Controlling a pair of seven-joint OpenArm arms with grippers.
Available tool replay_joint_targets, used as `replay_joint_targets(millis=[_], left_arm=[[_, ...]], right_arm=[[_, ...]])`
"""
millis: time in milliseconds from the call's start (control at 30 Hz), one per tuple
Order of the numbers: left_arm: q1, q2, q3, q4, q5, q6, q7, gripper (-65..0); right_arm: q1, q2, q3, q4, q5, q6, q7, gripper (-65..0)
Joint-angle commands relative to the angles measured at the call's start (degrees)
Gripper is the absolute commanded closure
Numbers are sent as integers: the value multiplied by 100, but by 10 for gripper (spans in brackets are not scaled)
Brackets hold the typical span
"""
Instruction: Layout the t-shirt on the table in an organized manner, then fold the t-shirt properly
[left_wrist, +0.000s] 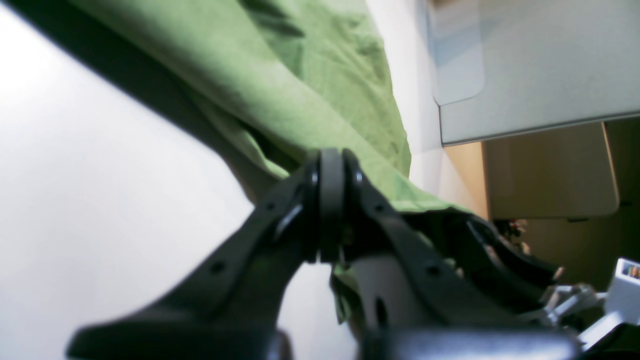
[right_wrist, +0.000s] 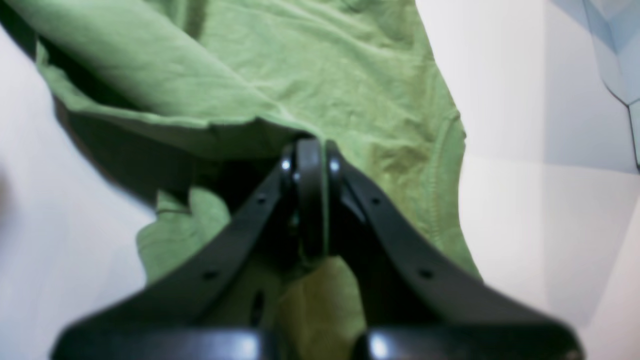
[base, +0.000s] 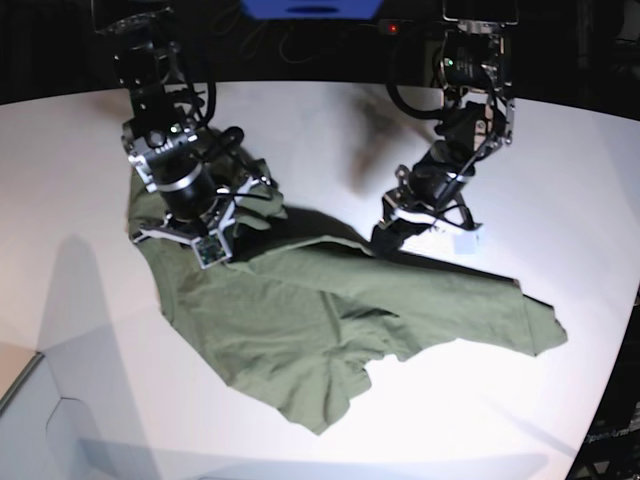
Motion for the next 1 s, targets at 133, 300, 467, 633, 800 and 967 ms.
replay_joint_targets(millis=[133,300,467,633,800,967], left_arm=[[-205,-192,292,200,390,-5,-38,-22],[-231,-219,599,578,1049,1270,-38,-201],[-478,-298,1250,649,1893,1674,-38,-246],[-715,-456,2050,622,2816,1701,-38,-246],[-715,-412,2094,552,3071,1701,-38,-247],[-838,-412,2094,139,3247,1701,-47,-247]], right_arm=[[74,19,17,97,-1,-19,143,0],[74,19,17,106,-1,-19,143,0],[74,19,17,106,-1,-19,143,0],[74,19,17,114,-1,-19,143,0],[74,19,17,114,-1,-19,143,0],[74,19,17,106,-1,-19,143,0]])
